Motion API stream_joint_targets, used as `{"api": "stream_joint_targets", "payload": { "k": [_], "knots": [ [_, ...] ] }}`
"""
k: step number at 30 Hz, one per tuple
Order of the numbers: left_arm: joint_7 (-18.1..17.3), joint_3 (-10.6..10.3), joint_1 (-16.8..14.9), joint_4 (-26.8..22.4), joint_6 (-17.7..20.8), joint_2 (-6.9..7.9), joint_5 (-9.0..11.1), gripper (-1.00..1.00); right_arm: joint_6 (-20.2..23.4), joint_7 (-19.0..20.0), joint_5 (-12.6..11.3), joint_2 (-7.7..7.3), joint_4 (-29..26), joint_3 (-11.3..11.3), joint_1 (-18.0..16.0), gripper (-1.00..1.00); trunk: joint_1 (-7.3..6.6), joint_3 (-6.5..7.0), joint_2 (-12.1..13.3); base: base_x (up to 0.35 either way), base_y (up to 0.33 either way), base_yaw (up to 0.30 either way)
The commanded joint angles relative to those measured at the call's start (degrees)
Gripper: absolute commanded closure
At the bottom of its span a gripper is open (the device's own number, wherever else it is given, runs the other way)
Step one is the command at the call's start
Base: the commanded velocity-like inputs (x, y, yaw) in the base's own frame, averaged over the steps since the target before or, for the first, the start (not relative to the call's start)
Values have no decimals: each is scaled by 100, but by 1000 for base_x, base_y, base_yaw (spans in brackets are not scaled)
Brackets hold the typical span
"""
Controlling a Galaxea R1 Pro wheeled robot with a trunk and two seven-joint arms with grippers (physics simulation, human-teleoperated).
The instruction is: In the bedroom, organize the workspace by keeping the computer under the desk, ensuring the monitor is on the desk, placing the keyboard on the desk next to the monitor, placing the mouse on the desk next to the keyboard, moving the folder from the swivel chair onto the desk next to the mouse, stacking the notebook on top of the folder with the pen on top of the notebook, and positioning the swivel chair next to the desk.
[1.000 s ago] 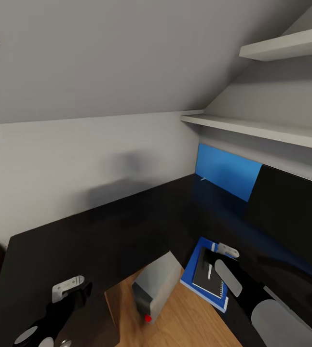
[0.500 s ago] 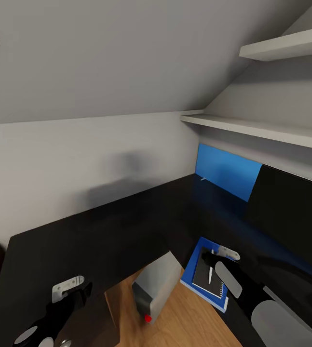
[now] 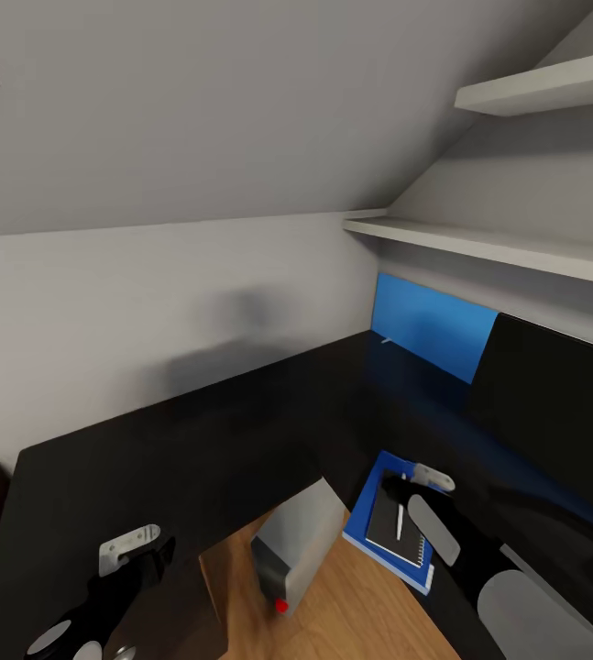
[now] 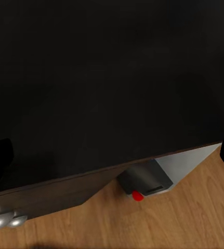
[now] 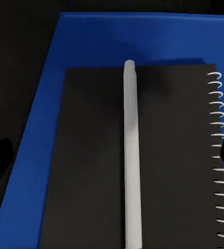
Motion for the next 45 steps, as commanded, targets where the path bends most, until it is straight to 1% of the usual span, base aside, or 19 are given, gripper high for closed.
{"api": "stream_joint_targets", "payload": {
  "k": [1,10,12,14,15,16,17,18,19,21,22,25,26,30,34,38,39,40,45],
  "knots": [
    [57,-11,-1,-11,9,6,60,-100,16,-48,-35,-9,-34,35,-5,-100,2,-7,-6,0,0,0],
    [57,-8,-1,-11,9,6,62,-100,10,-78,-34,-12,-283,48,-5,-100,2,-7,-6,0,0,0],
    [57,-8,-1,-11,9,6,60,-100,9,-102,-31,-15,-419,46,-5,-100,2,-7,-6,0,0,0],
    [57,-7,-1,-11,9,6,56,-100,5,-293,-23,-19,-799,48,3,-100,2,-7,-6,0,0,0],
    [57,-7,-1,-11,9,6,54,-100,2,-492,-5,-18,-1027,61,10,-100,2,-7,-6,0,0,0],
    [57,-9,-1,-11,9,6,53,-100,1,-774,34,-14,-1278,102,19,-100,2,-7,-6,0,0,0],
    [57,-9,-1,-11,9,6,53,-100,0,-942,60,-12,-1406,136,23,-100,2,-7,-6,0,0,0],
    [57,-8,-1,-11,9,6,53,-100,2,-1118,87,-10,-1531,182,28,-100,2,-7,-6,0,0,0],
    [57,-8,-1,-11,9,6,54,-100,6,-1471,128,-8,-1762,319,37,-100,2,-7,-6,0,0,0],
    [57,-8,-1,-11,9,6,56,-100,6,-1772,155,-8,-1974,513,47,-100,2,-7,-6,0,0,0],
    [57,-7,-1,-11,9,6,56,-100,7,-1985,168,-10,-2164,736,64,-100,2,-7,-6,-9,0,0],
    [57,-7,-1,-11,9,6,54,-100,7,-2175,176,-9,-2407,1042,96,-100,2,-7,-6,-56,0,0],
    [57,-9,-1,-11,9,6,53,-100,10,-2249,179,-7,-2544,1199,123,-100,2,-7,-6,-159,0,0],
    [57,-8,-1,-11,9,6,52,-100,14,-2326,178,-3,-2776,1435,188,-100,2,-7,-6,-230,0,0],
    [57,-7,-1,-11,9,6,52,-100,16,-2370,182,10,-2999,1844,271,-100,2,-7,-6,-307,0,0],
    [57,-7,-1,-11,9,6,52,-100,16,-2379,183,73,-3036,1990,285,-100,2,-7,-6,-327,0,0],
    [57,-7,-1,-11,9,6,57,-100,16,-2385,181,166,-3043,2041,290,-100,2,-7,-6,-334,0,0],
    [57,-7,-1,-11,9,6,58,-100,16,-2386,180,202,-3040,2054,292,-100,2,-7,-6,-335,0,0],
    [59,-8,-1,35,9,6,69,-100,16,-2380,183,269,-3013,2077,293,-100,2,-7,-6,-335,0,0]
  ]
}}
